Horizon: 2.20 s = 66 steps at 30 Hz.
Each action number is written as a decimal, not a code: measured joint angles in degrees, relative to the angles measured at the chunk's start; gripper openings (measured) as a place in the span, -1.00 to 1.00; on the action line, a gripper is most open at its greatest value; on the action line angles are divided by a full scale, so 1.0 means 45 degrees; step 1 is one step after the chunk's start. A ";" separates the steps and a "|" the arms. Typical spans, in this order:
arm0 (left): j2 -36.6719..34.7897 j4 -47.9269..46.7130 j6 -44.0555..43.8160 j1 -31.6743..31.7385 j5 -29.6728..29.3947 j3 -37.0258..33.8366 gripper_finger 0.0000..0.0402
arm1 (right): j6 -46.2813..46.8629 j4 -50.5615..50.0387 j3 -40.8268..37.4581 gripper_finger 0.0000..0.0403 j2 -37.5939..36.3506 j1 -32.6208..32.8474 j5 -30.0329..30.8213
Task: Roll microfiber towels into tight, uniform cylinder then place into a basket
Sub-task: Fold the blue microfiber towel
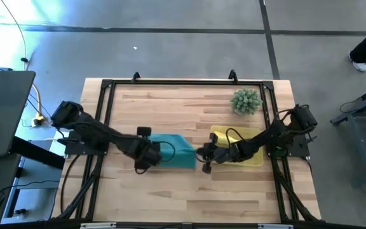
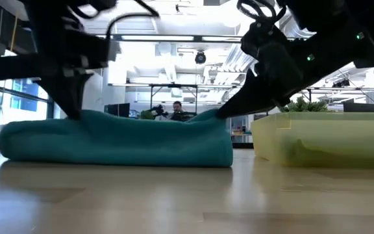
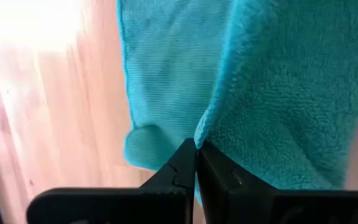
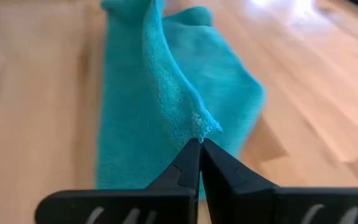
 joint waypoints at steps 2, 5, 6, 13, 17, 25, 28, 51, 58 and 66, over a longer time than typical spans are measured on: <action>0.0202 0.0015 0.0679 0.0421 -0.0018 -0.0010 -1.00 | -0.0032 -0.0085 0.0000 -1.00 0.0000 -0.0083 0.0506; 0.0531 0.0097 0.1590 0.1047 -0.0242 -0.0010 -1.00 | -0.0053 -0.0326 -0.0004 -1.00 0.0000 -0.0337 0.0653; 0.0632 0.0121 0.1842 0.1231 -0.0396 -0.0010 -1.00 | -0.0051 -0.0331 -0.0005 -1.00 0.0000 -0.0418 0.0653; 0.1187 0.0089 0.2686 0.2269 -0.0665 -0.0015 -1.00 | 0.0002 -0.0471 0.0000 -1.00 0.0000 -0.1061 0.0579; 0.1271 0.0098 0.2691 0.2603 -0.0614 -0.0010 -1.00 | 0.0036 -0.0786 0.0000 -1.00 0.0000 -0.1352 0.0227; 0.1271 0.0259 0.3153 0.2945 0.0179 -0.0010 -1.00 | -0.0007 -0.0842 0.0010 -1.00 -0.0010 -0.1671 -0.0357; 0.1271 0.0582 0.3226 0.2945 0.0126 -0.0033 -1.00 | -0.0024 -0.0855 0.0015 -0.99 -0.0010 -0.1779 -0.0443; 0.1266 0.1171 0.1989 0.3708 0.0371 -0.0214 -1.00 | -0.1449 -0.1804 0.1867 -0.47 0.0907 -0.1731 -0.1397; 0.1266 0.1024 0.1506 0.3639 0.0115 -0.0214 -0.89 | -0.1095 -0.1804 0.2638 -0.52 0.2777 -0.1956 -0.1551; 0.1261 -0.1316 0.0162 0.3817 -0.1323 -0.0038 -0.42 | -0.1052 -0.2611 0.3026 -0.52 0.3065 -0.1956 -0.2009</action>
